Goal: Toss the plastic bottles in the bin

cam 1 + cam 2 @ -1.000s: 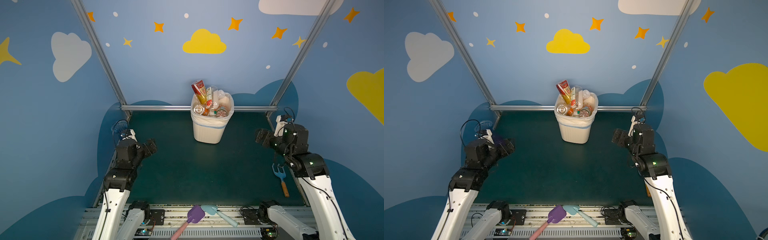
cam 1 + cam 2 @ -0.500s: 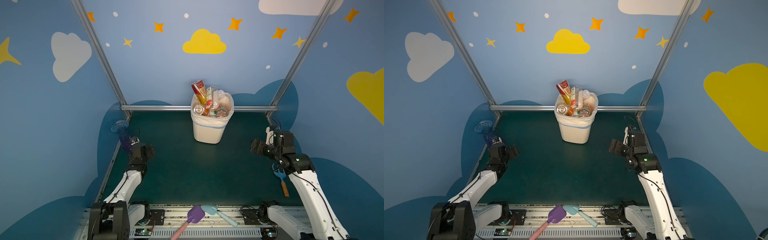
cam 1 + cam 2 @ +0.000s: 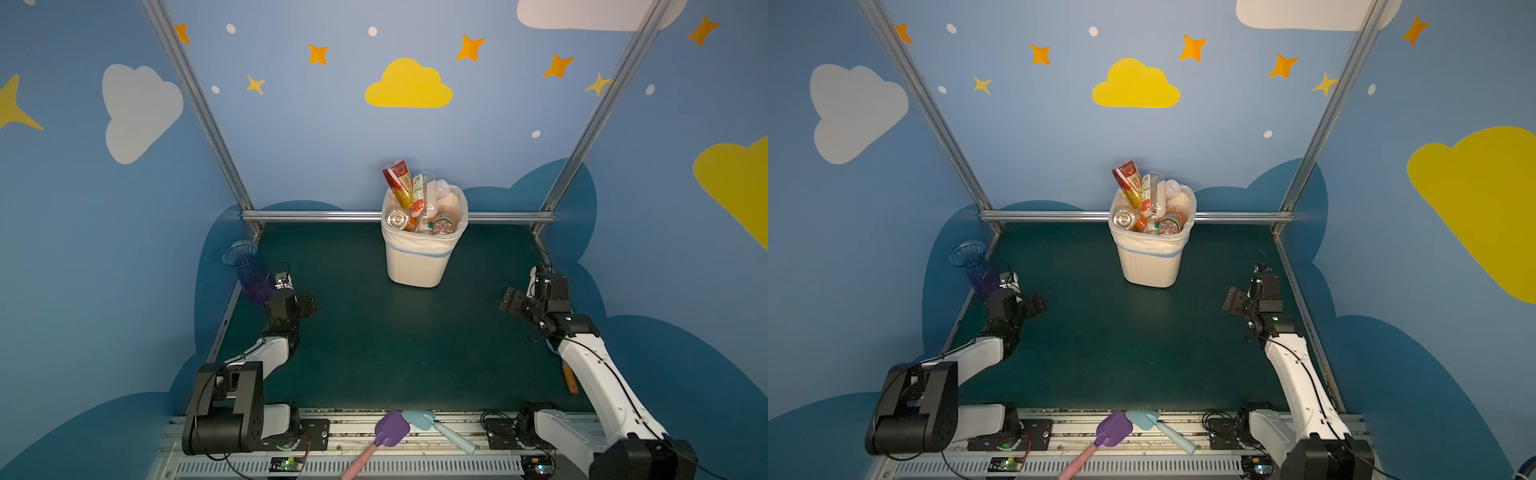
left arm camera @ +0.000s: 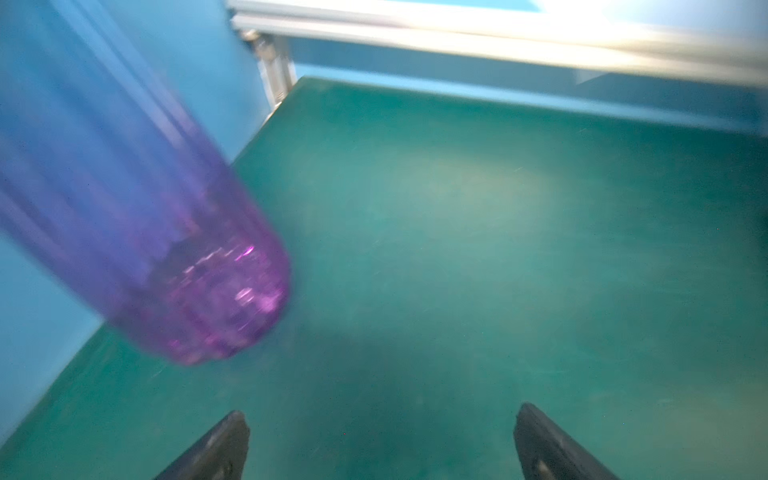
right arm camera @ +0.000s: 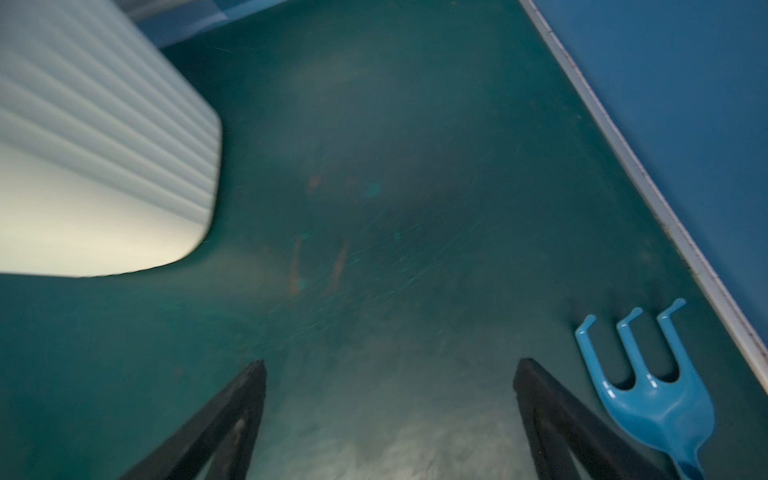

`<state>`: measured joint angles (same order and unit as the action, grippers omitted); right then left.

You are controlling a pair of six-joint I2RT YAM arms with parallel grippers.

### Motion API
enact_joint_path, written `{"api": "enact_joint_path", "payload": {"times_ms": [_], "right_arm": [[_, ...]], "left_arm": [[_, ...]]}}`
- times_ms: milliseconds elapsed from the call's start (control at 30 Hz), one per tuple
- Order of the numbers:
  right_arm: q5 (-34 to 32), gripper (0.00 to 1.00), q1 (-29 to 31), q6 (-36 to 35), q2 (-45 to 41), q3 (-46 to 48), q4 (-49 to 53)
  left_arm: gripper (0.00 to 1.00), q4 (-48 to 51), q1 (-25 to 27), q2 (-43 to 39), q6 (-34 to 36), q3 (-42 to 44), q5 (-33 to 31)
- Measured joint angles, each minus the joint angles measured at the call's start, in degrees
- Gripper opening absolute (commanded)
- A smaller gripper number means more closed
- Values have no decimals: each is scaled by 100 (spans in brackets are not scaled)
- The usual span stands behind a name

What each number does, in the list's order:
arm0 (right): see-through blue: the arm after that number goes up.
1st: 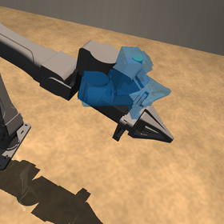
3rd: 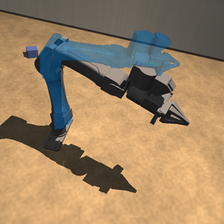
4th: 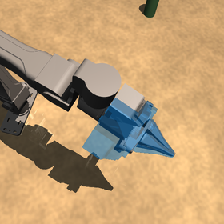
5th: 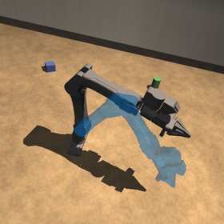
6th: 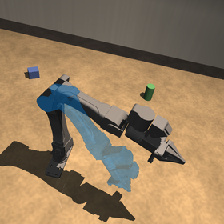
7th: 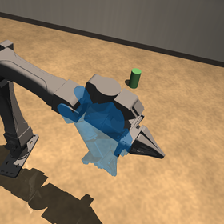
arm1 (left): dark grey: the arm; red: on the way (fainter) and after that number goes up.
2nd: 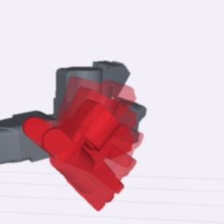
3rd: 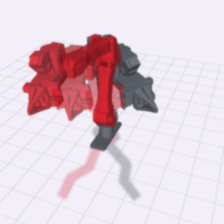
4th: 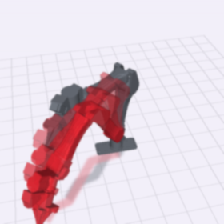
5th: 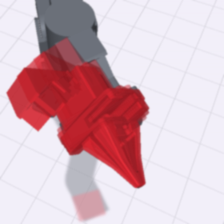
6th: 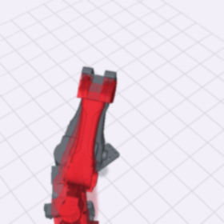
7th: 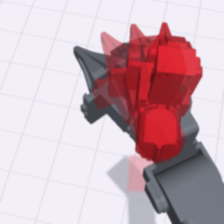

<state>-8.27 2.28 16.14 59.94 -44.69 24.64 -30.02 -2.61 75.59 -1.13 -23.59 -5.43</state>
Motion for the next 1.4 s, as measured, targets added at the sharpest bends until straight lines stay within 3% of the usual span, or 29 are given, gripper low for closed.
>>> {"api": "enact_joint_path", "payload": {"times_ms": [167,233,633,1100,1267,1400], "right_arm": [[-70,94,-210,-15,407,229,-702],[-48,94,-260,-37,505,407,-1027],[24,94,-284,-317,1154,1810,-3536],[391,94,-186,-1080,2048,1836,-5427],[195,94,234,-1488,2667,2455,-7104],[173,94,240,-1517,2839,2363,-6926]], "left_arm": [[100,-1058,7,887,-282,96,31],[100,-1056,22,1217,-278,98,90],[100,-997,166,1193,-116,-111,267],[100,-951,160,1193,-103,-118,323],[100,-949,160,1193,-103,-118,323],[100,-944,160,1193,-103,-118,323]]}}
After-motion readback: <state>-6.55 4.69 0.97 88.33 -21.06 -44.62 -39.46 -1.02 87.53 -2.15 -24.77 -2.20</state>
